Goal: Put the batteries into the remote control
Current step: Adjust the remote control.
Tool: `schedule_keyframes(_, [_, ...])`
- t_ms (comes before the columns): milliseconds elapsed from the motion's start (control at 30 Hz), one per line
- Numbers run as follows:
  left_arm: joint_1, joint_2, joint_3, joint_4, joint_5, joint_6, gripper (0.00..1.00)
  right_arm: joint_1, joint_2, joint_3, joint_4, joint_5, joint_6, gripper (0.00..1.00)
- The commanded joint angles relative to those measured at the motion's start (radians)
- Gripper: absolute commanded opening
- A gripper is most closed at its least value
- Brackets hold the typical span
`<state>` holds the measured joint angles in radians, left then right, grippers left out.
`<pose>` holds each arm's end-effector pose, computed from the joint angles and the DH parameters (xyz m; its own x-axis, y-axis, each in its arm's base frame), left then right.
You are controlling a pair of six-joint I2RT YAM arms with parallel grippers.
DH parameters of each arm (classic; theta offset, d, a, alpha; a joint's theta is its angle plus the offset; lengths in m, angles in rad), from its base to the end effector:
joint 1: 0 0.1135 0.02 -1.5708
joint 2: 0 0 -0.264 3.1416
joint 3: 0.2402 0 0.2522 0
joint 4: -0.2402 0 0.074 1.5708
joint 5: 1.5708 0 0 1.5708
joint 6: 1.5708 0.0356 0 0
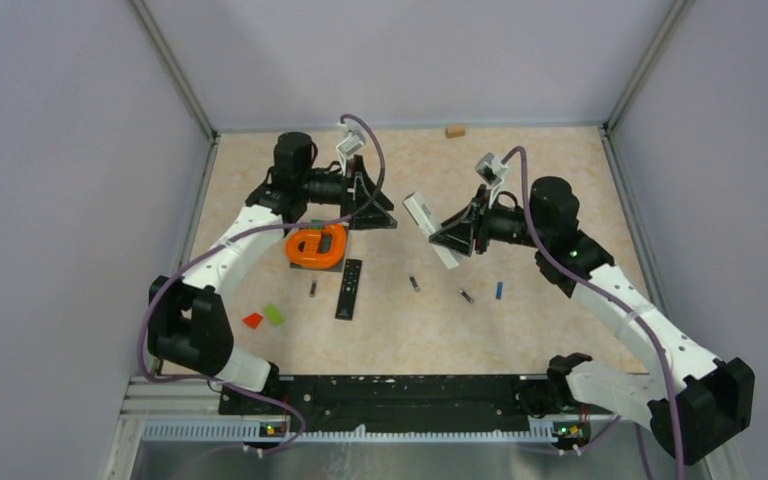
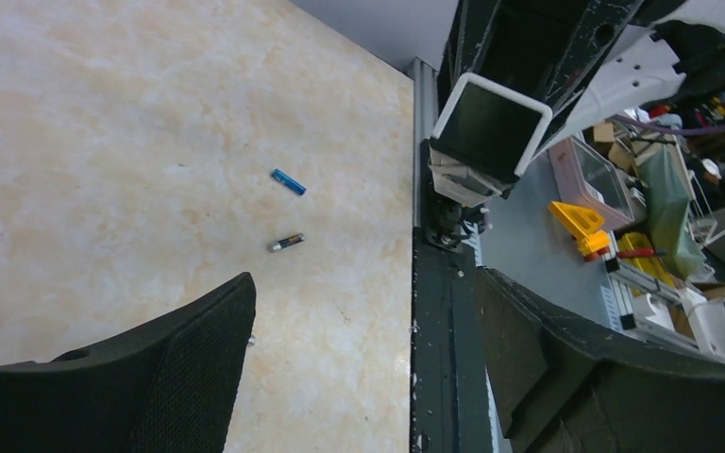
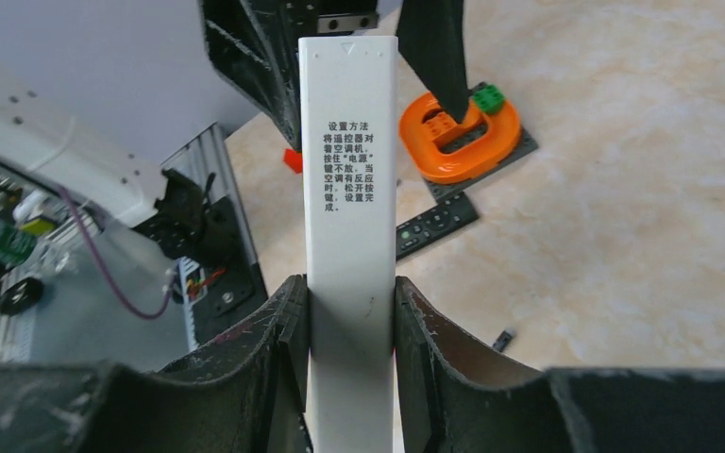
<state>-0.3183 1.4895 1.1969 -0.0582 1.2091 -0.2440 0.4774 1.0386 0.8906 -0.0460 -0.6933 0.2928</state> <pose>0.3047 -0.1354 0.3337 -0.5450 0.0896 -0.8336 0.8381 0.0854 -0.5388 0.1997 0.1289 0.3447 -0.4267 0.0292 -0.9039 -0.8222 0.4038 0.4012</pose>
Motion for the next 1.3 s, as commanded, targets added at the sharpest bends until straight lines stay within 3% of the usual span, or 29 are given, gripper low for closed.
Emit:
schedule_keyframes(0, [-0.029, -0.048, 0.007, 0.012, 0.152, 0.063, 0.87, 0.003, 0.006, -0.007, 0.089, -0.212, 0.022, 0.23])
schedule_keyframes(167, [-0.055, -0.099, -0.029, 0.016, 0.164, 0.095, 0.86, 0.026, 0.050, 0.012, 0.095, -0.236, 0.019, 0.23])
schedule_keyframes(500, [-0.079, -0.149, -0.062, 0.050, 0.196, -0.004, 0.66, 0.082, 0.135, 0.051, 0.150, -0.268, 0.016, 0.21])
schedule_keyframes(767, [-0.080, -0.187, -0.081, 0.051, 0.180, -0.045, 0.58, 0.088, 0.140, 0.050, 0.202, -0.304, 0.034, 0.21])
schedule_keyframes(933, [-0.082, -0.194, -0.086, 0.083, 0.162, -0.068, 0.42, 0.089, 0.137, 0.045, 0.231, -0.301, 0.047, 0.21])
schedule_keyframes(1100, [-0.082, -0.202, -0.096, 0.105, 0.160, -0.080, 0.36, 0.089, 0.136, 0.041, 0.253, -0.298, 0.057, 0.21])
schedule_keyframes(1167, [-0.083, -0.205, -0.098, 0.110, 0.162, -0.081, 0.36, 0.089, 0.139, 0.040, 0.261, -0.298, 0.063, 0.21])
schedule_keyframes(1267, [-0.084, -0.210, -0.104, 0.111, 0.171, -0.075, 0.49, 0.089, 0.143, 0.038, 0.278, -0.298, 0.077, 0.20])
